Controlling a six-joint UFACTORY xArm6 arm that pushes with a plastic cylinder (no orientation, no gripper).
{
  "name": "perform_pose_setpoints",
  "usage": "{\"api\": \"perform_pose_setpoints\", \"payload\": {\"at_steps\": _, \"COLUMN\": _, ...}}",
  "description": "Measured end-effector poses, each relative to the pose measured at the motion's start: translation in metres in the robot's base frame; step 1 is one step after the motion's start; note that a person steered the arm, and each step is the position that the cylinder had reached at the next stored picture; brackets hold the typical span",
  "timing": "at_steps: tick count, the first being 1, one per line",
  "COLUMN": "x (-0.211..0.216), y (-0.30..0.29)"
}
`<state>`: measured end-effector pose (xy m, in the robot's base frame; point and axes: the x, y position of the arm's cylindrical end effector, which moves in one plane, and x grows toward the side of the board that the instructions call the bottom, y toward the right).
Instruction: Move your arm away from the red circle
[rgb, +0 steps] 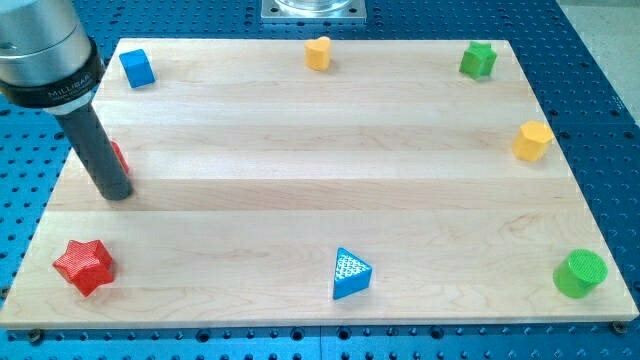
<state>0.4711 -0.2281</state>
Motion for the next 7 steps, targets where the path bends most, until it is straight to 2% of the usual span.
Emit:
{"api": "perform_pose_setpoints", "payload": {"at_steps": 2, "x": -0.008, "y": -0.001}}
{"api": "perform_pose_setpoints", "payload": {"at_steps": 3, "x": 0.018, "y": 0.019}}
{"api": "perform_pose_setpoints", "payload": {"at_steps": 4, "x": 0.033, "y": 0.059}}
{"api": "perform_pose_setpoints", "payload": {"at_steps": 5, "x": 0.025, "y": 0.15}}
{"api": "perform_pose_setpoints", "payload": {"at_steps": 6, "x": 0.024, "y": 0.198}}
{"api": "perform_pose_setpoints", "payload": {"at_steps": 7, "x": 0.023, "y": 0.212}}
